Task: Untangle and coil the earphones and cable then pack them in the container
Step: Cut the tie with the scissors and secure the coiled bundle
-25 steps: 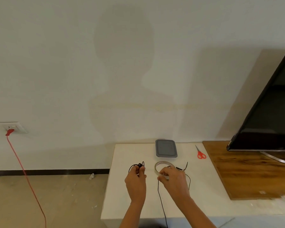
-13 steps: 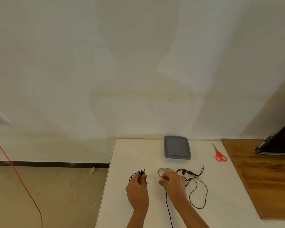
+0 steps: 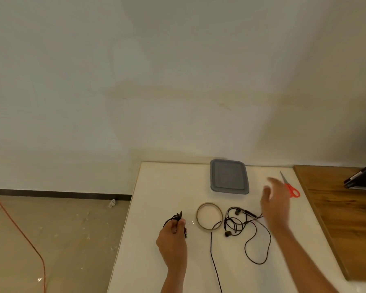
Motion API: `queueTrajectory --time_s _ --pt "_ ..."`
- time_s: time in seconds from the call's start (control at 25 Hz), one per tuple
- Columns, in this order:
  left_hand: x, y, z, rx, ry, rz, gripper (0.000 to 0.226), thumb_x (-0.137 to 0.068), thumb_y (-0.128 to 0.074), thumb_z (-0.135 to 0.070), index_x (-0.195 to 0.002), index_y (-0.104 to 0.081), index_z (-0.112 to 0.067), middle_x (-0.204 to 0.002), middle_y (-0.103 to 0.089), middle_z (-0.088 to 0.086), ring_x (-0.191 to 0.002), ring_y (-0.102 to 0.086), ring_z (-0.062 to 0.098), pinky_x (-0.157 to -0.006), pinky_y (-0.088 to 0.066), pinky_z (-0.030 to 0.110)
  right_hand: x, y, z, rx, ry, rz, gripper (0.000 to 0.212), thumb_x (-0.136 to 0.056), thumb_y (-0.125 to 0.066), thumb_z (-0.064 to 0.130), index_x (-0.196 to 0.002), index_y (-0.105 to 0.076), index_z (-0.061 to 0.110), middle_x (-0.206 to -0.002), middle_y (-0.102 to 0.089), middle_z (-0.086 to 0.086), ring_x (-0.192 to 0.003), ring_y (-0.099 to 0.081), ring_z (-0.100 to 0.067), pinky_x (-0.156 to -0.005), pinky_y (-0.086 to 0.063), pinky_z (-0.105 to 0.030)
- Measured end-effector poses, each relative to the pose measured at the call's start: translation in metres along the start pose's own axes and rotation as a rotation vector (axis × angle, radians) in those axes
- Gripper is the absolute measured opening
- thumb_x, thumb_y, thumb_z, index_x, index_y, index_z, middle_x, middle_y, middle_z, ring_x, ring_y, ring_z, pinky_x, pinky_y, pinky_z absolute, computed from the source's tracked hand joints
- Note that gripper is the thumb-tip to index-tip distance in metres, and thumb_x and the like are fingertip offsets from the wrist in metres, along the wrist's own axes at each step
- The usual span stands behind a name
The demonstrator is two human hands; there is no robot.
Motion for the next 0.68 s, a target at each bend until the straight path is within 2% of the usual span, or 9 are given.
queueTrajectory --time_s 0.08,0.16,0.24,0.32,0.44,0.52,0.6,0.68 --pt "0.003 0.0 0.001 0.005 -0.003 0.012 0.026 -0.086 -0.066 -0.021 -0.061 -0.061 -0.018 -0.056 -0.065 -0.003 -0.058 -0.059 0.006 -0.053 -0.037 0.011 -0.03 0.003 -0.059 0.189 -0.231 0.11 0.043 -0.097 -0.043 0.008 -0.138 -0.038 -0.002 -0.144 -0.037 -0.028 -0.135 -0.032 -0.042 -0.108 -0.034 -0.05" --pt "0.005 0.001 0.003 0.001 -0.013 0.017 0.022 -0.086 -0.067 -0.023 -0.065 -0.063 -0.024 -0.063 -0.068 -0.006 -0.065 -0.063 0.005 -0.057 -0.037 0.012 -0.036 -0.006 -0.094 0.351 -0.264 0.308 0.047 -0.099 -0.038 0.011 -0.144 -0.029 0.0 -0.151 -0.025 -0.028 -0.141 -0.02 -0.044 -0.113 -0.027 -0.056" --pt "0.007 0.0 0.006 -0.018 -0.033 0.021 0.021 -0.086 -0.068 -0.025 -0.066 -0.063 -0.025 -0.064 -0.068 -0.008 -0.066 -0.064 0.005 -0.058 -0.039 0.013 -0.028 -0.009 -0.104 0.387 -0.239 0.333 0.041 -0.099 -0.039 0.013 -0.139 -0.038 0.003 -0.141 -0.039 -0.026 -0.132 -0.035 -0.044 -0.105 -0.036 -0.058" --pt "0.009 -0.001 0.008 -0.025 -0.037 0.022 0.022 -0.084 -0.069 -0.026 -0.064 -0.062 -0.025 -0.061 -0.066 -0.008 -0.063 -0.062 0.004 -0.056 -0.039 0.011 -0.016 -0.003 -0.096 0.374 -0.193 0.202 0.03 -0.098 -0.044 0.016 -0.121 -0.056 0.002 -0.116 -0.058 -0.025 -0.107 -0.054 -0.041 -0.086 -0.049 -0.052" --pt "0.012 -0.003 0.008 -0.019 -0.054 0.032 0.022 -0.084 -0.07 -0.026 -0.063 -0.062 -0.024 -0.059 -0.065 -0.006 -0.055 -0.057 0.002 -0.055 -0.042 0.007 0.006 0.007 -0.084 0.277 -0.196 0.062 0.023 -0.093 -0.056 0.017 -0.095 -0.067 -0.002 -0.087 -0.065 -0.02 -0.084 -0.057 -0.037 -0.069 -0.049 -0.042" --pt "0.012 -0.003 0.007 -0.016 -0.07 0.033 0.021 -0.084 -0.07 -0.025 -0.065 -0.063 -0.024 -0.058 -0.064 -0.005 -0.052 -0.055 0.0 -0.056 -0.042 0.005 0.017 0.008 -0.081 0.199 -0.213 0.044 0.019 -0.087 -0.065 0.016 -0.085 -0.072 -0.002 -0.082 -0.066 -0.019 -0.083 -0.058 -0.036 -0.07 -0.046 -0.038" --pt "0.011 -0.002 0.006 -0.012 -0.077 0.03 0.021 -0.085 -0.07 -0.025 -0.065 -0.062 -0.025 -0.058 -0.064 -0.006 -0.053 -0.056 -0.003 -0.056 -0.042 0.004 0.025 0.008 -0.079 0.178 -0.258 0.054 0.018 -0.084 -0.069 0.018 -0.086 -0.073 0.001 -0.089 -0.065 -0.02 -0.086 -0.057 -0.036 -0.072 -0.047 -0.039" --pt "0.01 -0.002 0.007 -0.002 -0.075 0.032 0.02 -0.085 -0.069 -0.025 -0.066 -0.063 -0.025 -0.06 -0.064 -0.008 -0.055 -0.057 0.0 -0.057 -0.042 0.004 0.032 0.006 -0.076 0.185 -0.318 0.09 0.02 -0.086 -0.069 0.022 -0.088 -0.066 0.003 -0.083 -0.066 -0.018 -0.075 -0.056 -0.034 -0.064 -0.048 -0.037"
Point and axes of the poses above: each hand's wrist, its own x-axis away from the middle knuckle, its own y-axis out of the back of the hand, z = x × y, the point moved 8 cm from there along -x, towards the middle knuckle
